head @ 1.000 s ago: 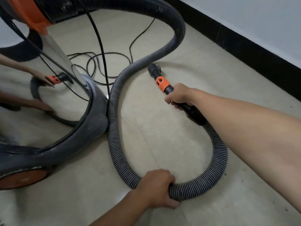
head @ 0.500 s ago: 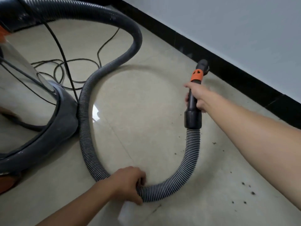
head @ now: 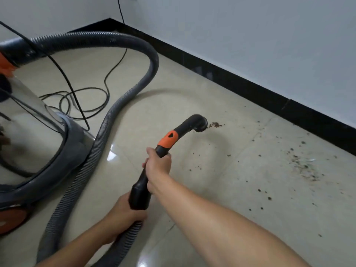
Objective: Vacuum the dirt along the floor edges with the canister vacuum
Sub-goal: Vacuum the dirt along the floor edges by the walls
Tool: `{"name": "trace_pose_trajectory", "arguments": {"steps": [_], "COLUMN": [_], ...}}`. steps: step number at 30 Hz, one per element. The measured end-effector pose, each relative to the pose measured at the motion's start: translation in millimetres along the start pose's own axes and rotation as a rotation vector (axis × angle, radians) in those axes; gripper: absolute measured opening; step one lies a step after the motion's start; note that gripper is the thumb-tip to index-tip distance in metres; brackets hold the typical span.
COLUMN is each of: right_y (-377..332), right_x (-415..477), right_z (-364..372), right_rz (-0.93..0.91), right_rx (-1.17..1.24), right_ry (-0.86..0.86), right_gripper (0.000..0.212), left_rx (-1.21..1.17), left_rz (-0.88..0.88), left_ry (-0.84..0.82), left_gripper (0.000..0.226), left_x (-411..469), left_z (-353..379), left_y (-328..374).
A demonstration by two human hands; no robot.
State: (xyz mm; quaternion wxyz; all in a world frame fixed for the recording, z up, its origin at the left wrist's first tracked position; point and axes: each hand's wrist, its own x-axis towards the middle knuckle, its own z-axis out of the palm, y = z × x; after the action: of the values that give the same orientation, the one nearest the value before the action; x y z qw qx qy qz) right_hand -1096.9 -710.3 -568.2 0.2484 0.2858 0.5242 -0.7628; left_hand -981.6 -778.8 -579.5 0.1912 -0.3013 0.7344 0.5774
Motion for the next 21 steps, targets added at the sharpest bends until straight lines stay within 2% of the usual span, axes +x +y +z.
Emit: {"name": "trace_pose_trajectory", "arguments": {"steps": [5, 7, 10, 14, 16, 18, 21], "right_y": [32, 39, 48, 52, 34, 12, 10], "right_x": [-16, -15, -22, -33, -17, 5, 23], "right_z": [-5, -4, 5, 4, -7, -22, -32], "right_rz": [0.237, 0.212, 0.141, 0.112, 0.158, 0.187, 0.179], "right_rx": [0.083, 0.058, 0.001, -0.069, 0.093, 0.298, 0.275], "right_ry": [-0.224, -0.24, -0.243, -0.28, -0.228, -0.073, 0.037], "right_gripper": [0.018, 0.019, 0.014, 0.022, 0.028, 0.029, 0.02], "left_rx": [0.003, -0.004, -0.08, -0.041, -0.022, 0.034, 0.14], "left_rz": [-0.11, -0.126, -0.062, 0.027, 0.025, -0.003, -0.051], "left_ry": [-0.075, -0.124, -0.09, -0.019, -0.048, -0.094, -0.133], "left_gripper": [0.037, 0.042, 0.058, 0.042, 0.037, 0.035, 0.036], "left_x": [-27, -32, -31, -25, -25, -29, -31], "left_z": [-43, -48, -41, -40, -49, -60, -68], "left_y": [-41, -47, -45, -47, -56, -69, -84]}}
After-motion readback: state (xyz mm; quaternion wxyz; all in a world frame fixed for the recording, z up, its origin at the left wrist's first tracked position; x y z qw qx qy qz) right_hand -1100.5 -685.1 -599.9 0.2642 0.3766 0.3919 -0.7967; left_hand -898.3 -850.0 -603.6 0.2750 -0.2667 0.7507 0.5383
